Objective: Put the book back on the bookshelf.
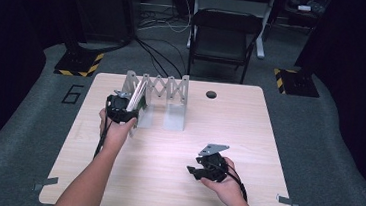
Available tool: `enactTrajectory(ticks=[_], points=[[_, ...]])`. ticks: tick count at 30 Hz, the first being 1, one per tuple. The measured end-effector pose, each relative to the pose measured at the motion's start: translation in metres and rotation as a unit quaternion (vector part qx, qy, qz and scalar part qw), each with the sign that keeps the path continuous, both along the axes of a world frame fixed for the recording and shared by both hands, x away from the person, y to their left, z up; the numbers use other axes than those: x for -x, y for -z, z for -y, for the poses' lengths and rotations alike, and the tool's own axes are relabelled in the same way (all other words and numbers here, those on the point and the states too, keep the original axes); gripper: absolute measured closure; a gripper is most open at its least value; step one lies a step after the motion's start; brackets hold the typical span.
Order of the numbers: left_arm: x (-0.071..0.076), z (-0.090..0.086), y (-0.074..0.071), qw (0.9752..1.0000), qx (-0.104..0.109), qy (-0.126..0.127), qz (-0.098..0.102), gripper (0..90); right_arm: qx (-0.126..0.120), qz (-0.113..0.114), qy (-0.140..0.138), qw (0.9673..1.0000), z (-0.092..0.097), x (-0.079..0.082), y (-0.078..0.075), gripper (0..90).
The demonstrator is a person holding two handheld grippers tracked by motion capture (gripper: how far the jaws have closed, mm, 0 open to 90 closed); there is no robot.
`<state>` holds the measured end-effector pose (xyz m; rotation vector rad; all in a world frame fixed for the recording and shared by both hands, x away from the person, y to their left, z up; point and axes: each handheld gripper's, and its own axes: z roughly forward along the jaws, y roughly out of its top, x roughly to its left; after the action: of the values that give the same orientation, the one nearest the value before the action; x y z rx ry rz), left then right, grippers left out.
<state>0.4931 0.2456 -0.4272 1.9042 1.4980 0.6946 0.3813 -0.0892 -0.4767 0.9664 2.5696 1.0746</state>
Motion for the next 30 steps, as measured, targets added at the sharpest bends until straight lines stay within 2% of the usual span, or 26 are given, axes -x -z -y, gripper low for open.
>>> enactTrajectory(ticks=[7, 10, 14, 23, 30], points=[[0.006, 0.002, -0.003, 0.9999, 0.007, 0.010, -0.001, 44.7, -0.003, -0.002, 0.002, 1.0000, 0.001, -0.001, 0.000, 48.9], [0.011, 0.004, -0.007, 0.9997, 0.001, 0.023, 0.002, 44.6, 0.001, -0.003, 0.002, 1.0000, 0.001, -0.002, 0.001, 48.8], [0.016, 0.006, -0.011, 0.9996, 0.006, 0.028, 0.007, 44.7, 0.001, -0.006, 0.002, 1.0000, 0.000, -0.002, 0.003, 48.6], [0.029, 0.003, -0.023, 0.9988, 0.017, 0.032, 0.031, 45.0, -0.001, -0.007, 0.003, 1.0000, 0.000, -0.001, 0.003, 48.3], [0.034, -0.005, -0.028, 0.9985, 0.033, 0.039, 0.020, 45.0, 0.003, -0.004, 0.003, 1.0000, 0.000, -0.003, 0.003, 48.0]])
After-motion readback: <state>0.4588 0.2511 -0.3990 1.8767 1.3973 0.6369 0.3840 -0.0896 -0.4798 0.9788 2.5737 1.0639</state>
